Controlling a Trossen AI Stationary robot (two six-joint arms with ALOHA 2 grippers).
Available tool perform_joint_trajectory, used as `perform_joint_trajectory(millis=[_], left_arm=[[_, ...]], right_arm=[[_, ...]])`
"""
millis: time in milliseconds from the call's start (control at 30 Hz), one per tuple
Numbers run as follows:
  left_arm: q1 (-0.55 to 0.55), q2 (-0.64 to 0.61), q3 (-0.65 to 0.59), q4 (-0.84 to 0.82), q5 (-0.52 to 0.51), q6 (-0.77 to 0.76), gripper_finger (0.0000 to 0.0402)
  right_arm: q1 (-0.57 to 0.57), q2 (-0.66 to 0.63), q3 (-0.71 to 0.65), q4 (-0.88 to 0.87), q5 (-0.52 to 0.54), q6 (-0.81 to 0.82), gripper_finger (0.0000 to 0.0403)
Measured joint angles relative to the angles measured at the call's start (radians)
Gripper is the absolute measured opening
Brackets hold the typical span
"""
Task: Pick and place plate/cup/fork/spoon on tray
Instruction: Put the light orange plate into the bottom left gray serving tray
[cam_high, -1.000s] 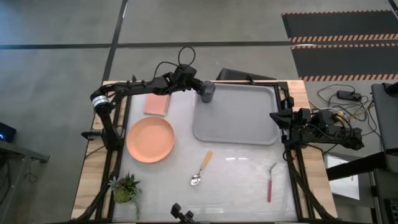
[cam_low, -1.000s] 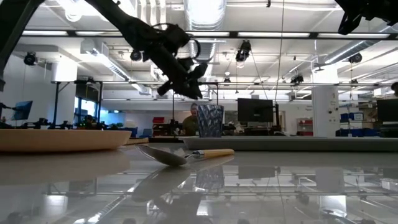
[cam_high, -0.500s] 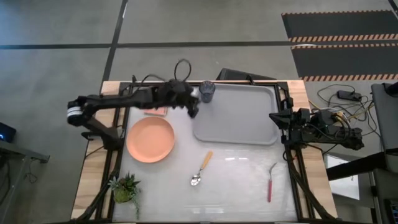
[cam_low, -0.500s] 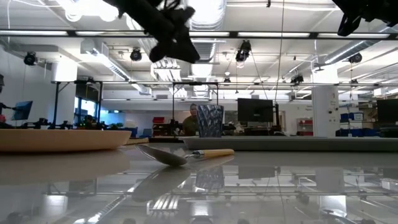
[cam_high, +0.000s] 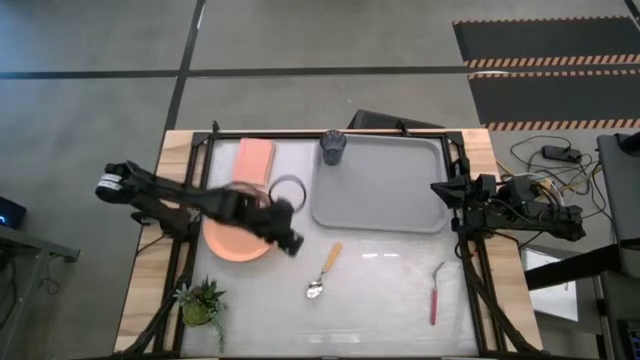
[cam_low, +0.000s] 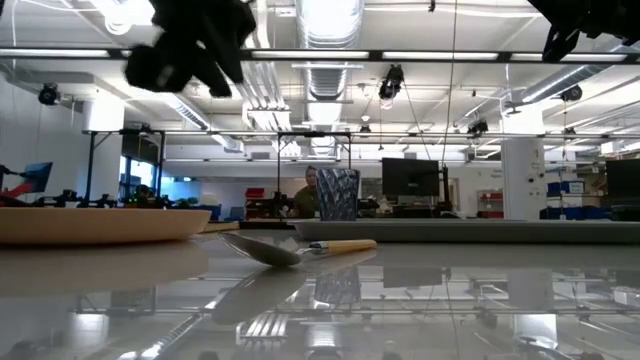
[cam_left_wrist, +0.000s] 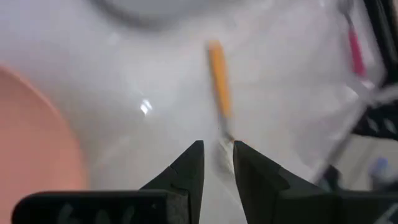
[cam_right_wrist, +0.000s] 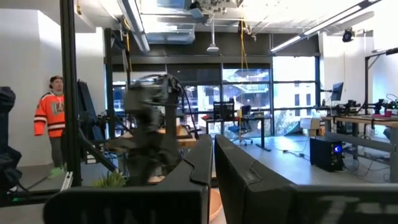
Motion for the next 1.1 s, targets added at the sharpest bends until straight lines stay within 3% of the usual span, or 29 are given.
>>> perform_joint_trajectory(millis=[167, 400, 533, 700, 1100], left_arm=[[-0.141, 0.116, 0.077, 0.027, -0.164, -0.100, 0.0067], [-0.152, 0.273, 0.163, -0.005, -0.012, -0.062, 0.0067], [-0.169, 0.273, 0.170, -0.217, -0.010, -0.109, 0.0067], [-0.176, 0.266, 0.163, -0.498, -0.103, -0.183, 0.0067], [-0.170, 0.265, 0.107, -0.466, -0.163, -0.131, 0.0076]], right_arm=[[0.000, 0.000, 0.000, 0.005, 0.000, 0.000, 0.0009], [0.000, 0.000, 0.000, 0.007, 0.000, 0.019, 0.0009], [0.000, 0.000, 0.001, 0.014, -0.001, 0.019, 0.0009], [0.000, 0.000, 0.012, 0.014, -0.002, 0.051, 0.0009], [0.000, 0.000, 0.018, 0.014, -0.003, 0.099, 0.0009]])
